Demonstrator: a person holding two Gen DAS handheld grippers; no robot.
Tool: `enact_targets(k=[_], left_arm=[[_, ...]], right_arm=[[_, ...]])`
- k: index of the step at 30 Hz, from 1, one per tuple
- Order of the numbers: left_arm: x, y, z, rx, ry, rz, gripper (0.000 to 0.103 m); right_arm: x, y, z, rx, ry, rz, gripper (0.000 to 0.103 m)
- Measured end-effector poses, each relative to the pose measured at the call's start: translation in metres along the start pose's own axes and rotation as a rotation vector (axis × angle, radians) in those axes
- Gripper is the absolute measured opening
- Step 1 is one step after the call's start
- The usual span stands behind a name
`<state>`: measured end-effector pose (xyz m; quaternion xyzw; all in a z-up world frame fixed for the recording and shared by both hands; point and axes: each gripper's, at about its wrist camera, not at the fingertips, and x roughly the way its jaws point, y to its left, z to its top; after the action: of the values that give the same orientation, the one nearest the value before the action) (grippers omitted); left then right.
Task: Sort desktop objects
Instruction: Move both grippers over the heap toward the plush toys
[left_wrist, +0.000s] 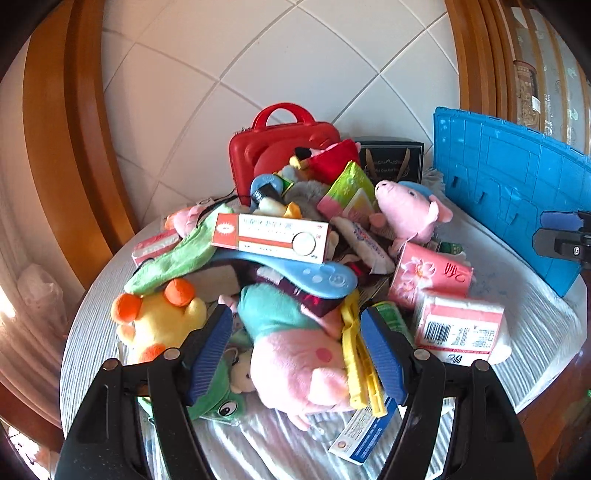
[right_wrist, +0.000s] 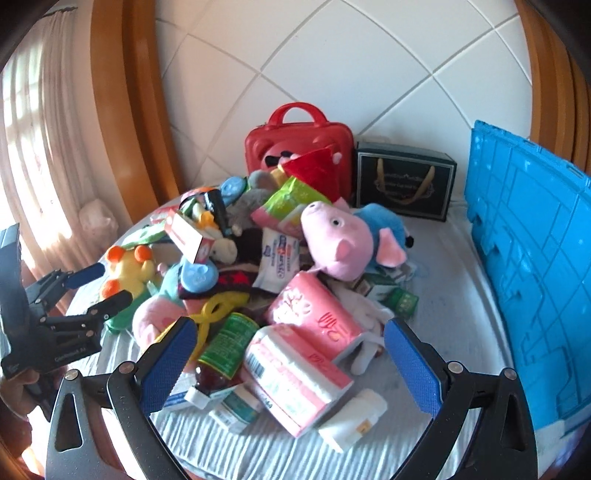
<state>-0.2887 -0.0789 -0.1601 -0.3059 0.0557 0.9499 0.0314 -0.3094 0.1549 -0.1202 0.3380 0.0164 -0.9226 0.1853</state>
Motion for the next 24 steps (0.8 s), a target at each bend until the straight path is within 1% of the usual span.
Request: enact_targets(k=[3, 5, 8, 11, 14, 15, 19, 22, 24], left_arm=[[0.011, 0.008, -0.012, -0.004, 0.042, -0.027, 0.072], [0.018, 0.013, -0.021, 0.001, 0.056, -0.037, 0.072], [0.032, 0.017, -0.025, -0.016, 0.096, -0.045, 0.072], [0.048, 0.02, -0.024, -0.04, 0.124, -0.077, 0.072], [0.06, 0.026, -0.023, -0.062, 0.149, -0.074, 0.072], [0.063, 0.028, -0.022, -0.066, 0.153, -0.088, 0.072], [0.076, 0.032, -0.019, -0.039, 0.184, -0.107, 0.072], [0.078, 0.031, -0.017, -0.013, 0.19, -0.116, 0.072], [0.076, 0.034, -0.015, -0.018, 0.185, -0.121, 0.072]], right_arm=[[0.01, 0.005, -0.005, 0.008, 0.023, 0.009, 0.103], [0.015, 0.007, -0.006, -0.013, 0.033, 0.011, 0.103], [0.024, 0.005, -0.006, -0.035, 0.055, 0.021, 0.103], [0.031, -0.001, -0.003, -0.021, 0.071, 0.021, 0.103], [0.033, -0.004, 0.0, -0.019, 0.078, 0.028, 0.103], [0.033, -0.003, 0.001, -0.032, 0.079, 0.022, 0.103], [0.034, -0.006, 0.004, -0.028, 0.078, 0.027, 0.103], [0.038, -0.003, 0.005, -0.032, 0.082, 0.036, 0.103], [0.041, 0.002, 0.004, -0.05, 0.096, 0.054, 0.103]])
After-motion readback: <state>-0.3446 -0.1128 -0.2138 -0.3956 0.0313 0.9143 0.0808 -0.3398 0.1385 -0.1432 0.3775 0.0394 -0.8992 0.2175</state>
